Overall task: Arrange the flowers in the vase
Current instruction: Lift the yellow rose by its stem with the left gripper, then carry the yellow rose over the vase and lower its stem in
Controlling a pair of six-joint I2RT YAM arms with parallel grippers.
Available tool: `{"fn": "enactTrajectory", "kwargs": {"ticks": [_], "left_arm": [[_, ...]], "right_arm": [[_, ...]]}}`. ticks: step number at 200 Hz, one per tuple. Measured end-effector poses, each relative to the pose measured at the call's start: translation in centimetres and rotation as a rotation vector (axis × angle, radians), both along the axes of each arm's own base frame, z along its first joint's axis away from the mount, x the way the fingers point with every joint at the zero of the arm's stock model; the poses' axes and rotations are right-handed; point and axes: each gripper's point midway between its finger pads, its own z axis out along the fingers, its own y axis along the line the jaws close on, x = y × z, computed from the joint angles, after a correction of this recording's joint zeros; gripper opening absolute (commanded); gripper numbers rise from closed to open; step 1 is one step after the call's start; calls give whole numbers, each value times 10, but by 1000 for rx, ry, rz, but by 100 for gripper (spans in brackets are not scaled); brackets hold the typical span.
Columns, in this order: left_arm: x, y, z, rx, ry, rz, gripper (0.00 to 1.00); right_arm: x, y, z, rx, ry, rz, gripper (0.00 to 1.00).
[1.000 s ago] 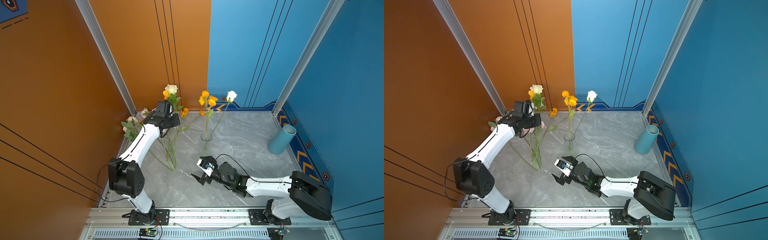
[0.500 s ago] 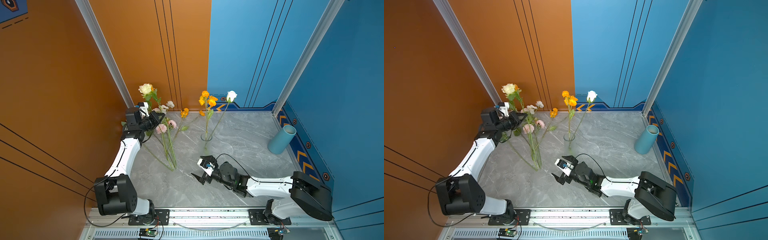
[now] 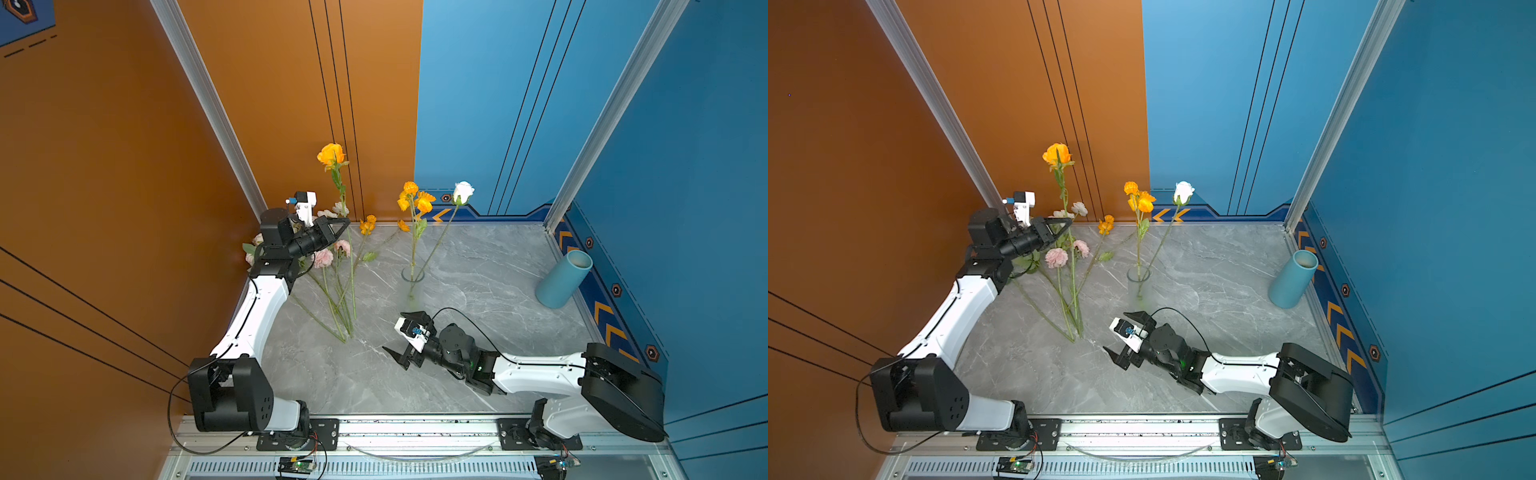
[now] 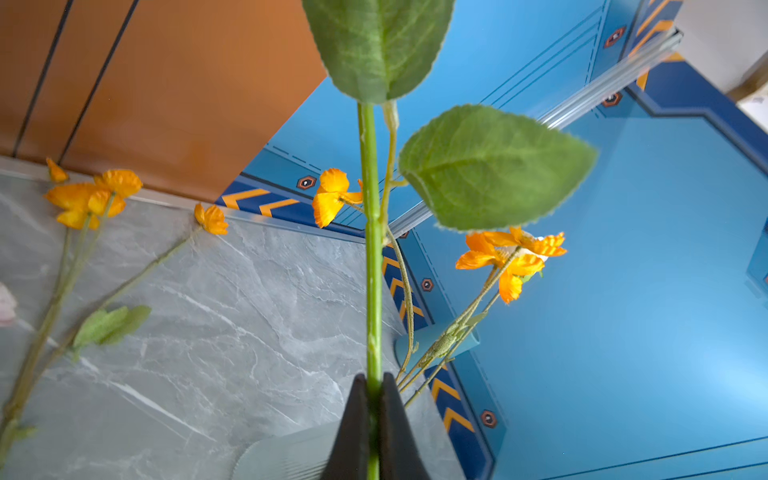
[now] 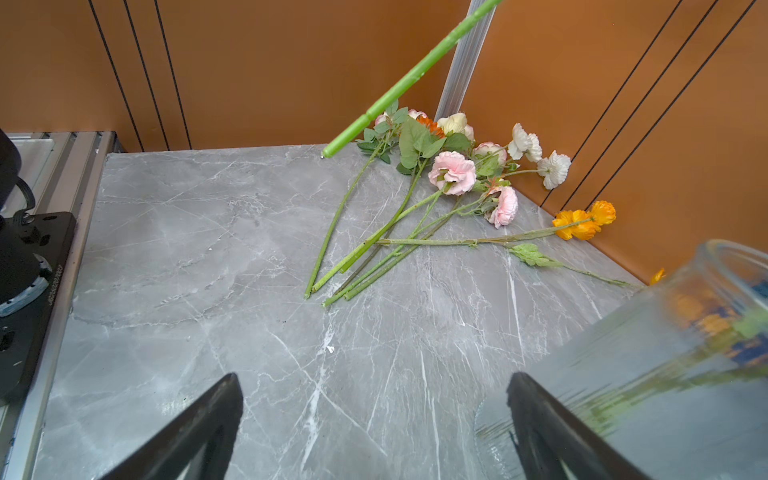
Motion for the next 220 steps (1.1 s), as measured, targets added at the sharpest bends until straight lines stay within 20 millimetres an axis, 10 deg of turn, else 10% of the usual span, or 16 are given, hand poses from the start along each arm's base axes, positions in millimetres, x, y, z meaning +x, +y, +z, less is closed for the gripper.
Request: {"fn": "enactTrajectory", "kwargs": {"ticks": [54,109,157,220], "left_arm": [[-86,-84,56,263,-490,-11,0],[-87,-120,52,318,-700,26,0],[-77,-172,78,280,-831,-20,0],[-82,-193,128,210,-972,4,0]], "right_arm": [[13,-31,23,96,-17,-69,100],[47,-88,48,261,-2,-240,100],[56,-101,47,306,28,-288,100],[57,-102,49,321,34,-293,100]]}}
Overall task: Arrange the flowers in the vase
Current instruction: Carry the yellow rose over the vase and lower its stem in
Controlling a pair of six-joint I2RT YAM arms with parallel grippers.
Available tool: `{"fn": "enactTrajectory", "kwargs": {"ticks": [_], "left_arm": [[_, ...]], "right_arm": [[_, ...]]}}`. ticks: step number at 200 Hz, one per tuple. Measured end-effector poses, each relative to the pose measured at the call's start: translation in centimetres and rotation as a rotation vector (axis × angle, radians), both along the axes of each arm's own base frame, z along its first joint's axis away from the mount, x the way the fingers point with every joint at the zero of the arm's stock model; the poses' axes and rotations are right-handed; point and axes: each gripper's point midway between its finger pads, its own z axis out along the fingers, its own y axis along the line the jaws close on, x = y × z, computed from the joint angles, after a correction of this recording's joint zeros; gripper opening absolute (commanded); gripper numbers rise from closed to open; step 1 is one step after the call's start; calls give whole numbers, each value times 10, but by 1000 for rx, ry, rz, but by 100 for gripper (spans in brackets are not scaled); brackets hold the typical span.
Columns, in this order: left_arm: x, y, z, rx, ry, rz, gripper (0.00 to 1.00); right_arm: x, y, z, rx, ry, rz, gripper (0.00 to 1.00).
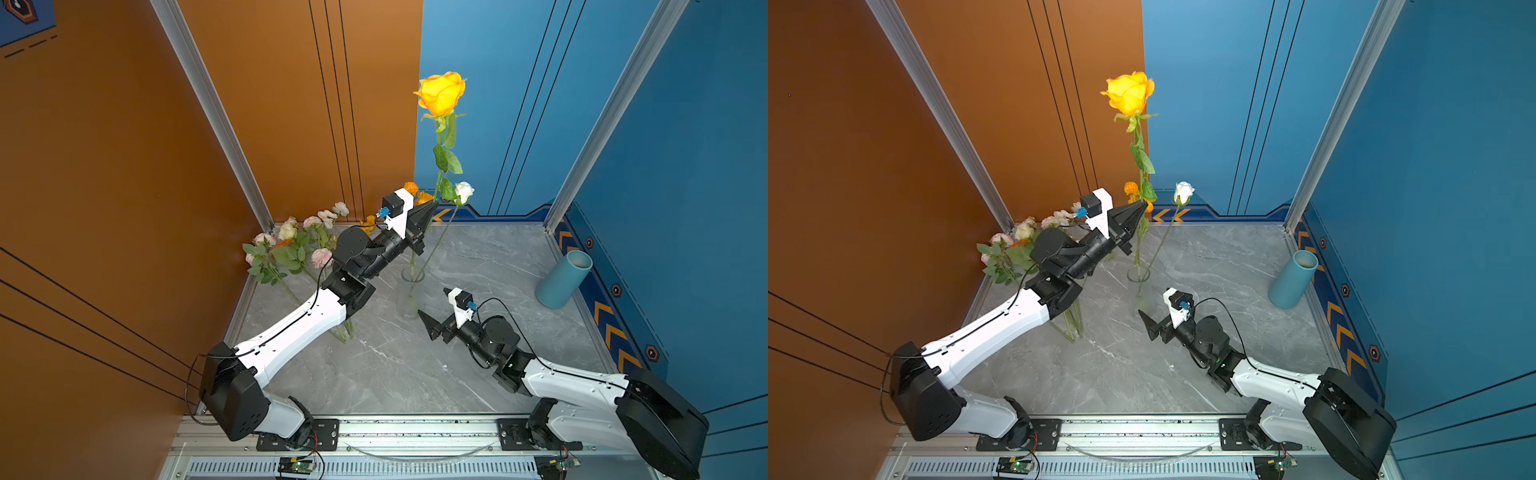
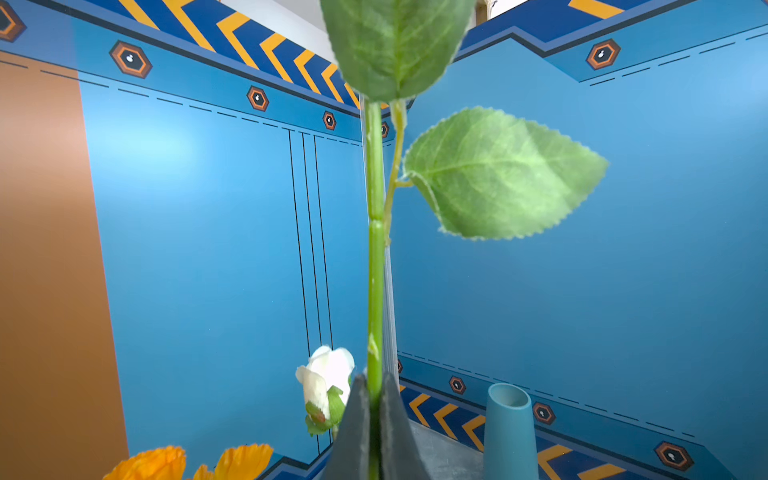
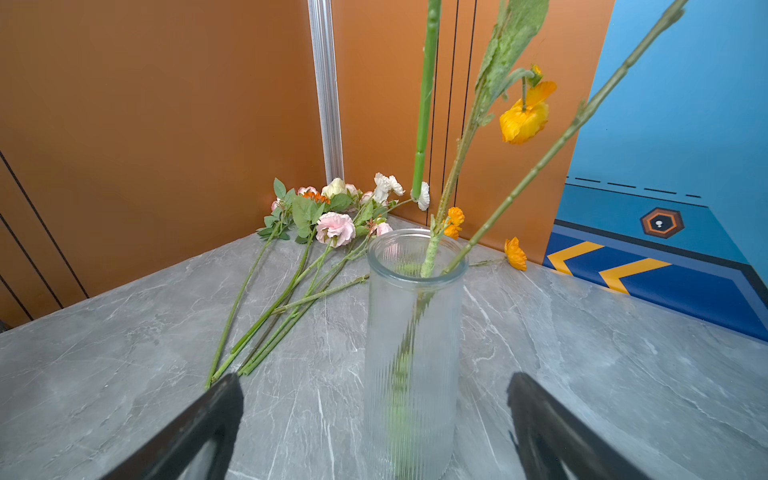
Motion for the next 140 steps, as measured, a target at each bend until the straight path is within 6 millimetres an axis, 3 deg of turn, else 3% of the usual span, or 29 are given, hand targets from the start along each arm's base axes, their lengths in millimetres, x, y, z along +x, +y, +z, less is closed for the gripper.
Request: {"fn": "enactTrajectory", "kwargs": {"ticks": [38,104,140], "left_arm": [[12,-10,-24,35,35,3,0],[21,-9,-99,114,164,29,0],[20,-6,-115,114,186,27,0]], "right_arm": [[0,0,0,0,0,0,100],[1,2,-6,-13,12,3,100],[1,2,-9,-19,18,4,100]]}}
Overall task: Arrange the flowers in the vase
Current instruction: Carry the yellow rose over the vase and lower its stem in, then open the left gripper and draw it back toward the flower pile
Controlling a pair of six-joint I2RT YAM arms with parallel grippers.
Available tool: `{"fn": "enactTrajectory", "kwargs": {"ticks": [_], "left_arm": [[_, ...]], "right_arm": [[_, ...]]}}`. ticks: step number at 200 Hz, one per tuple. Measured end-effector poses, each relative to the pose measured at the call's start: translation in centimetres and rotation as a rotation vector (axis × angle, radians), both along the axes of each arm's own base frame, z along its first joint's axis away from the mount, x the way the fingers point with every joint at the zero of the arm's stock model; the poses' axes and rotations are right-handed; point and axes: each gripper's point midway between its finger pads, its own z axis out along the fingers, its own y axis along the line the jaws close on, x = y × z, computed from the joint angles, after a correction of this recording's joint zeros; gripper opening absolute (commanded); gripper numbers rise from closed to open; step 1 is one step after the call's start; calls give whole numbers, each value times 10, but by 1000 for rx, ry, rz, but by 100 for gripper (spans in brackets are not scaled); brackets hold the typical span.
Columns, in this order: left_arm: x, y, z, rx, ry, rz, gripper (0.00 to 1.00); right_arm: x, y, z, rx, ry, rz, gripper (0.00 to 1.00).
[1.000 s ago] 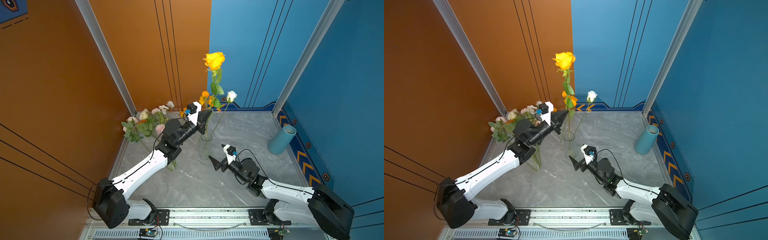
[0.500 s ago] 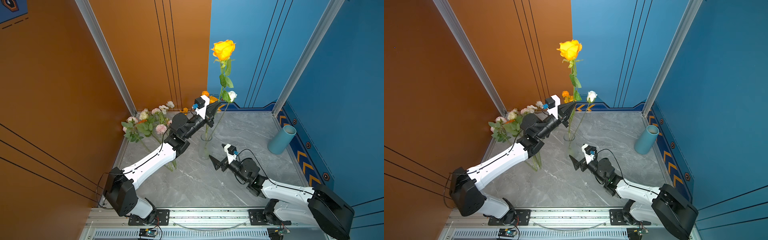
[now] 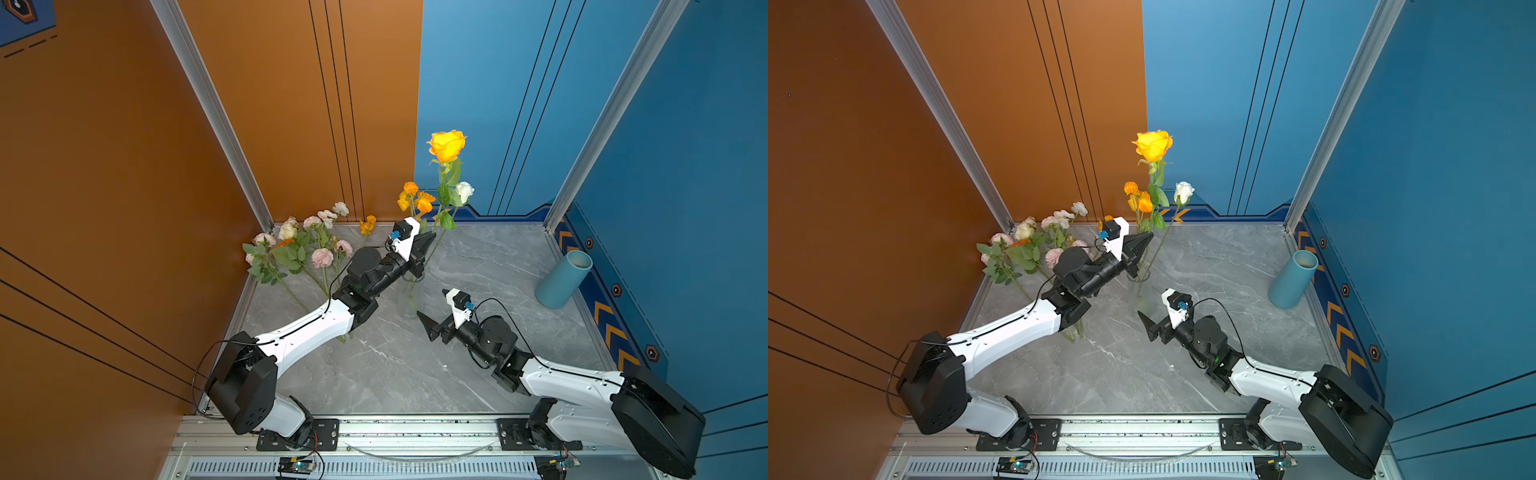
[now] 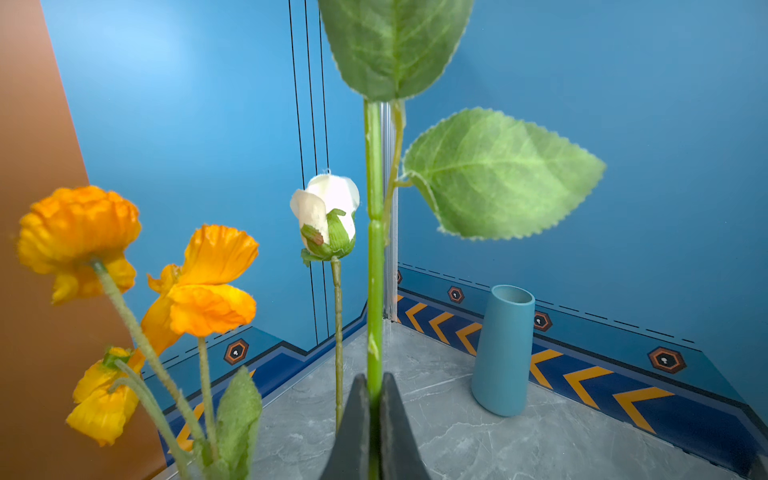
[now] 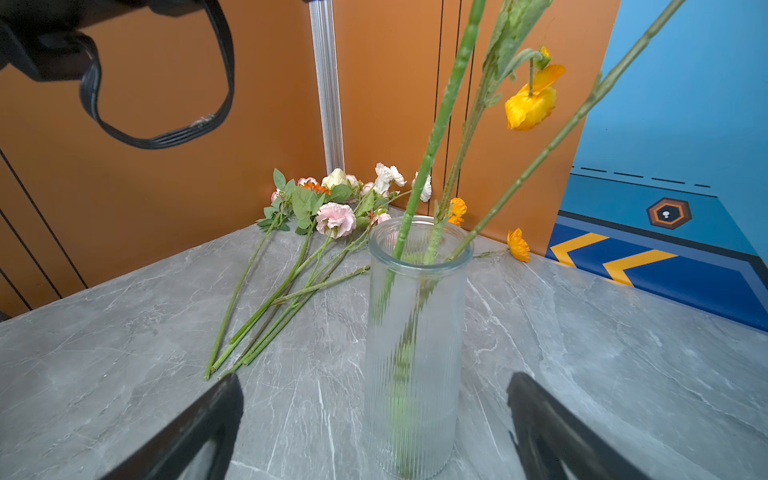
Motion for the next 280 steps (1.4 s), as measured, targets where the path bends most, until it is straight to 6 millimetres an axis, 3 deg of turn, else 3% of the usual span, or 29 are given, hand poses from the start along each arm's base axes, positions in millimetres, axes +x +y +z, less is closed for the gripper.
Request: {"fn": "enactTrajectory", "kwargs": {"ticks": [137,175,209,247,280], "left_arm": [[20,5,-78,21,59,-111,0],[26,9,-83,-10,72,-133,9],[22,9,-77,-29,53,-152,21],[20,11,-87,-21,68,-152,27],[17,12,-86,-25,71,-152,38]], "right_arm": [[1,2,-5,-11,10,4,100],[1,2,-6,-12,11,4,100],[0,2,-7,-15,13,7,100],[0,3,-7,-15,13,8,100],[0,3,-7,-15,13,8,100]]}}
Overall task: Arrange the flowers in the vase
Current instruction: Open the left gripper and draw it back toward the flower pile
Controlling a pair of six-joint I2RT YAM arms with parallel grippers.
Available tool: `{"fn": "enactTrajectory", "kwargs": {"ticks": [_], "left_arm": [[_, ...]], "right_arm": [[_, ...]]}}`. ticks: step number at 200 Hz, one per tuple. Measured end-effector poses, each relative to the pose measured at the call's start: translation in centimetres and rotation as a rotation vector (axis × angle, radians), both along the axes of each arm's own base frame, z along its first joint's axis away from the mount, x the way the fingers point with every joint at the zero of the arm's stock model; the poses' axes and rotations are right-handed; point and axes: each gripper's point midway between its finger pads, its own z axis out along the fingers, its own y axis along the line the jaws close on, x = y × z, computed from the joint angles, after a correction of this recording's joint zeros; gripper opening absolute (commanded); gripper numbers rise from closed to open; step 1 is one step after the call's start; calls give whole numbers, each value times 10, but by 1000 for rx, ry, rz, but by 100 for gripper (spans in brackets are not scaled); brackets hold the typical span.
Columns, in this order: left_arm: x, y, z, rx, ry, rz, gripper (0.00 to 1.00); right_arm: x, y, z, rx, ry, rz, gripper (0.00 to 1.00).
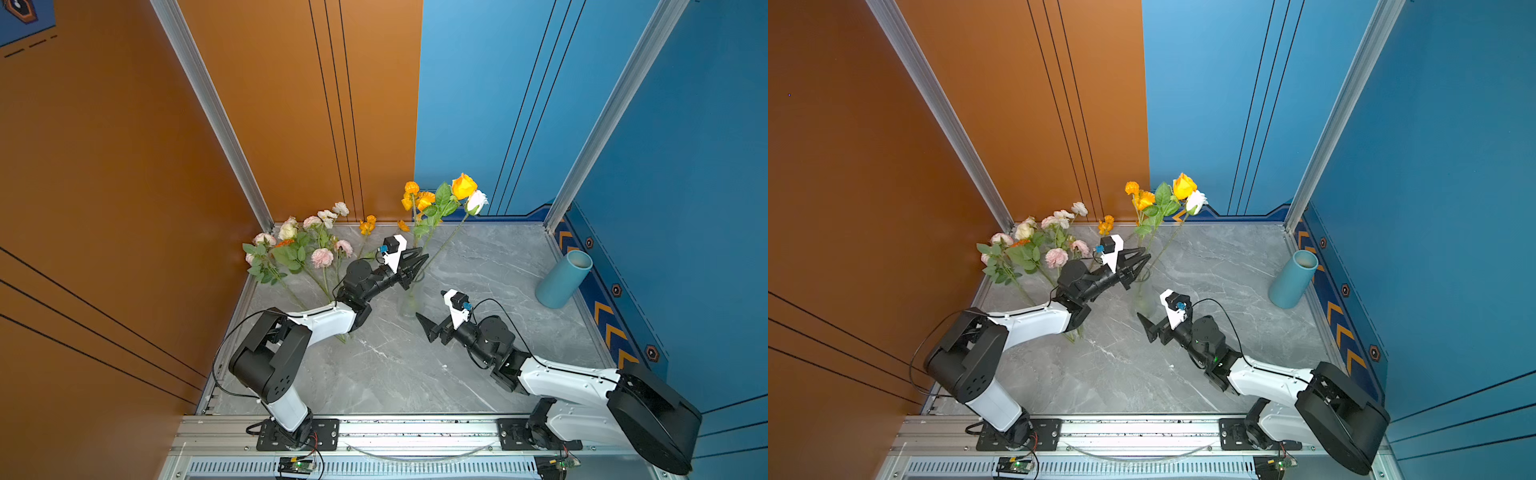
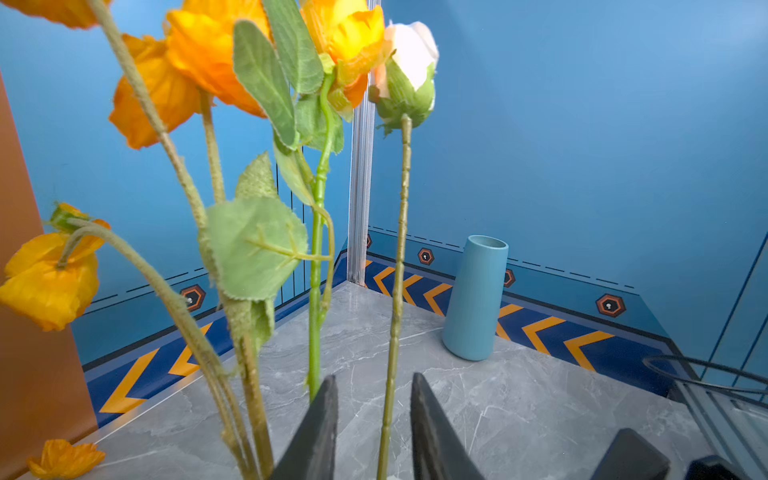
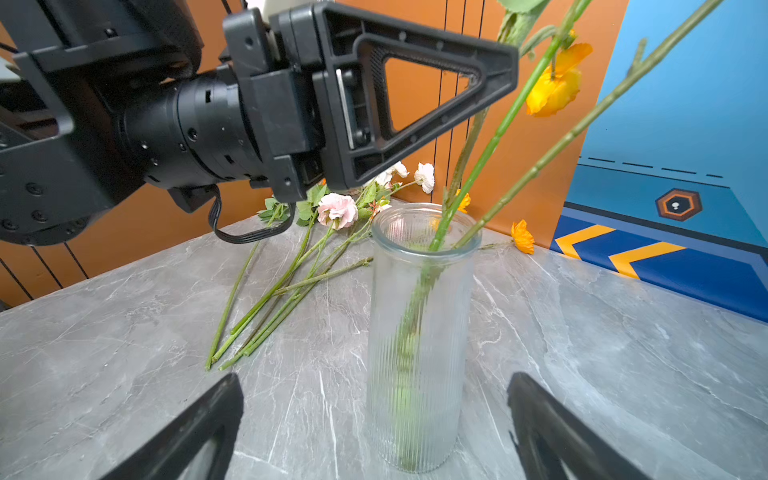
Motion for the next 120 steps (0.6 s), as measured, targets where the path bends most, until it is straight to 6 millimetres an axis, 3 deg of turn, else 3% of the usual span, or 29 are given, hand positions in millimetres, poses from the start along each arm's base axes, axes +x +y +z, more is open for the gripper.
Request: {"fn": "enactTrajectory", "kwargs": {"ticks": [43,77,98,120], "left_arm": [[-13,10,20,-24,-27,11,48],[-19,31,43,-14,-40,110,52],[-10,58,49,21,25,278,56],[10,102,47,66,174,515,54]], "right_arm": [[-1,1,0,0,0,4,100],[-11,11,0,-28,-20,37,100],[-28,32,2,-83,-60,96,100],[-43,54,5,-124,-99,162,100]]}}
